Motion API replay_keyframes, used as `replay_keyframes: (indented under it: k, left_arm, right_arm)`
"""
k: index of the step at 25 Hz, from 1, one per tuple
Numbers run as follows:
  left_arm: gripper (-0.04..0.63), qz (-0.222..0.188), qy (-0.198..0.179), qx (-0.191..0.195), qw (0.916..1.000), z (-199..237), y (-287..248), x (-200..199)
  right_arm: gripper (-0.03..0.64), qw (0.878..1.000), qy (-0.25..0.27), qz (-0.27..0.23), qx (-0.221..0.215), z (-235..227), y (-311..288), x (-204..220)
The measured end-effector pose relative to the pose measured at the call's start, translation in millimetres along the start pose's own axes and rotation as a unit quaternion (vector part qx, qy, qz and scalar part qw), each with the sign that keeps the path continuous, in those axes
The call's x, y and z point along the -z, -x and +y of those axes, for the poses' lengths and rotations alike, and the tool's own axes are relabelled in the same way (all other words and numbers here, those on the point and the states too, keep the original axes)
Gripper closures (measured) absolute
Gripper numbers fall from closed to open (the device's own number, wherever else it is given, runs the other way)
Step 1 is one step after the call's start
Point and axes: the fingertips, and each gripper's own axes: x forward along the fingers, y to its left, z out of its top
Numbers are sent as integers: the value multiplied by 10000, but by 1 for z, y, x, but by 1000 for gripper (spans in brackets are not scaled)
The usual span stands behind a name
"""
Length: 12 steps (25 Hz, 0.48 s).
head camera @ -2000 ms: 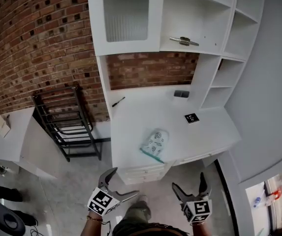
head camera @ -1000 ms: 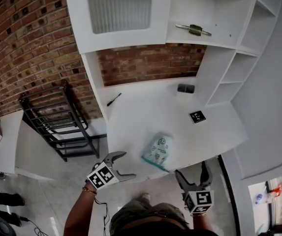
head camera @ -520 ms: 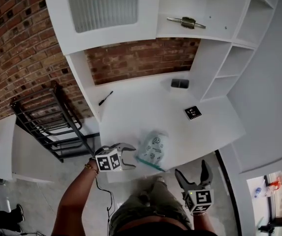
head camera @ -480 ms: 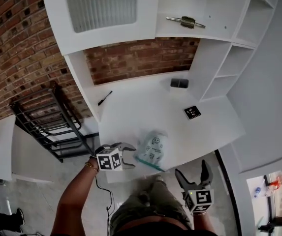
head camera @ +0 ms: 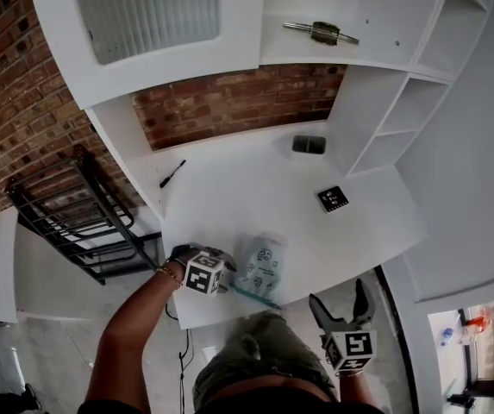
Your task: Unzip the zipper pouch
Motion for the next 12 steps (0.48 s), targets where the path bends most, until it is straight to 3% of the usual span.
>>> replay_keyframes:
  k: [6,12]
  left_arm:
    - [357,300,-449,370,9979,-1,-19,-3]
    - [396,234,-312,484,9981,4,-23,-4]
  right_arm:
    - [118,9999,37,4,-134,-10,-22,-10]
    - [118,9991,173,47,-394,-11,-43,-14]
